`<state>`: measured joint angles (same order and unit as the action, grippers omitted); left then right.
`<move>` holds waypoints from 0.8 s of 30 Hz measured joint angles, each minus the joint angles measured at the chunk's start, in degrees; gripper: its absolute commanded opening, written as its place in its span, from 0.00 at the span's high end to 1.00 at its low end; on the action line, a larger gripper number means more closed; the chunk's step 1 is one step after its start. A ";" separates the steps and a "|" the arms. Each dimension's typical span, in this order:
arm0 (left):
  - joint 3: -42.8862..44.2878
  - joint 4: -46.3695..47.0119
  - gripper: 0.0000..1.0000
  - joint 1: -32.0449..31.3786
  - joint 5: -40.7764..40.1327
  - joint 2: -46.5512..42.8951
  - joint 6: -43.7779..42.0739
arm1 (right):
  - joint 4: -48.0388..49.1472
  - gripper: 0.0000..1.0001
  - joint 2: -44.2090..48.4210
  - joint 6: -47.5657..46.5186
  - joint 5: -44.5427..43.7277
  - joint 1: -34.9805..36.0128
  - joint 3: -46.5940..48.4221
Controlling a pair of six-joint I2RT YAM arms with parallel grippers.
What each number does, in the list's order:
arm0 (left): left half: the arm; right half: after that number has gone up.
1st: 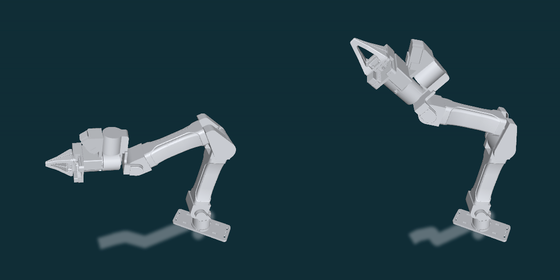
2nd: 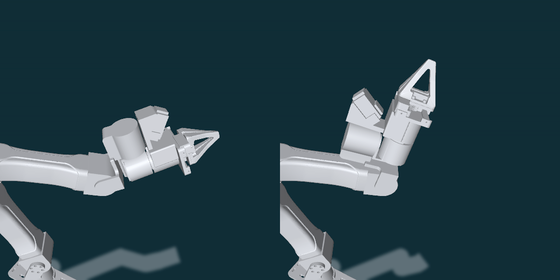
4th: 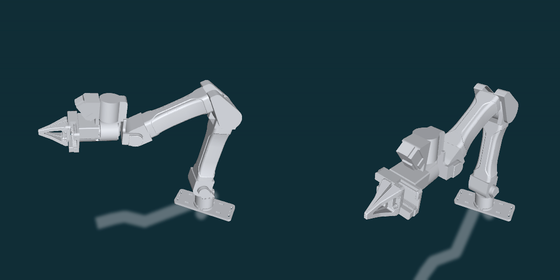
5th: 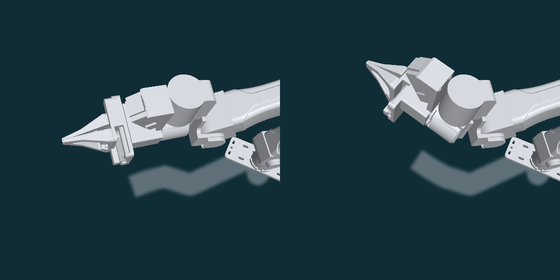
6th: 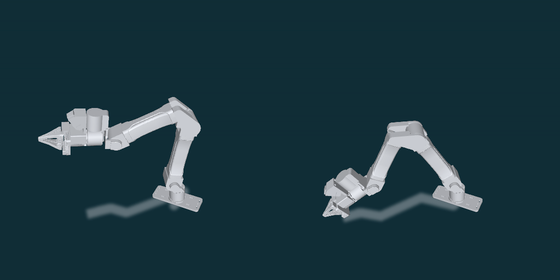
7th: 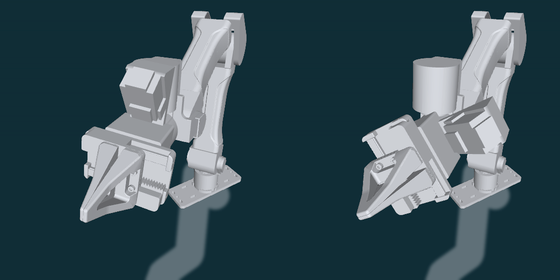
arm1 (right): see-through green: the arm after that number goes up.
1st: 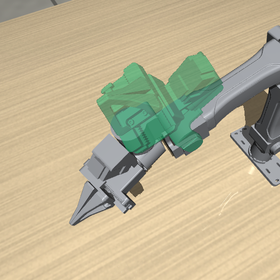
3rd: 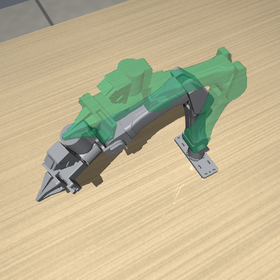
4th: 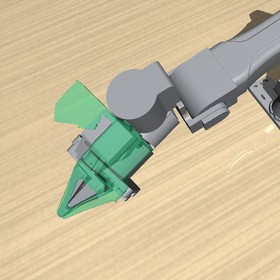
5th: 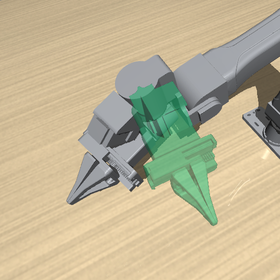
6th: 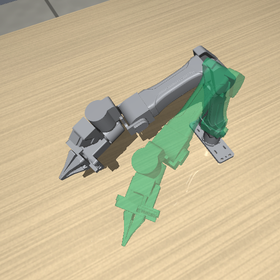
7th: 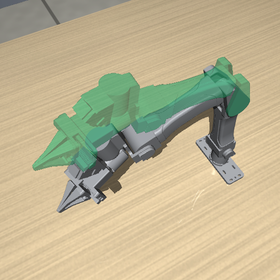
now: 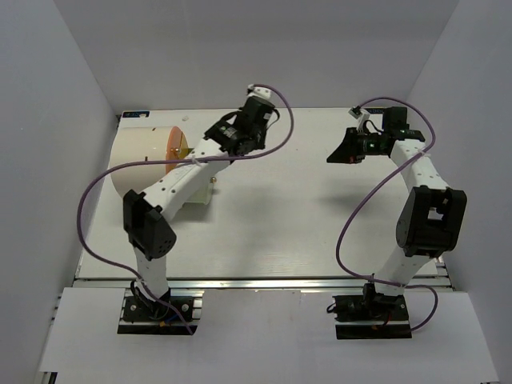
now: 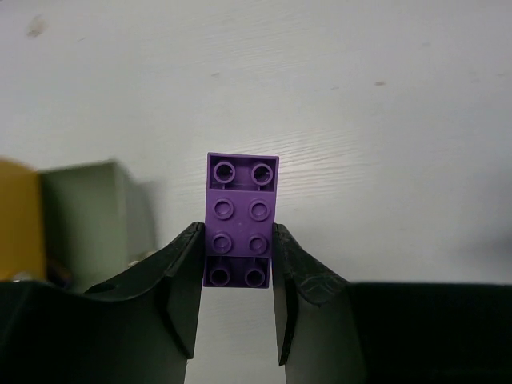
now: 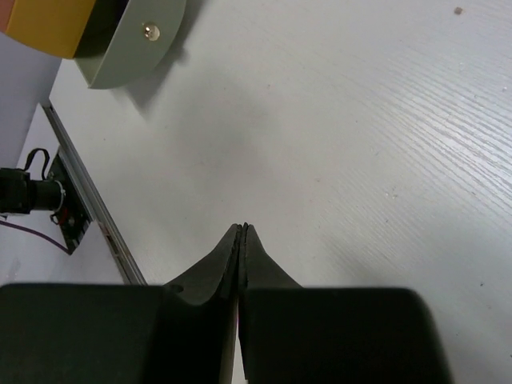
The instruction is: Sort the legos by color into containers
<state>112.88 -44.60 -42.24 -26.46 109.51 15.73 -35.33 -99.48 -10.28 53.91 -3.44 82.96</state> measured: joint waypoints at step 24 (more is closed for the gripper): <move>-16.20 -8.94 0.27 12.02 -16.39 -2.16 0.15 | -1.70 0.93 -3.67 -2.60 -5.57 10.75 0.31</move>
<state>96.68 -53.54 -30.22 -42.85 107.35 15.88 -37.04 -103.15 -12.88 48.34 7.31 83.26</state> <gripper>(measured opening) 0.679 0.058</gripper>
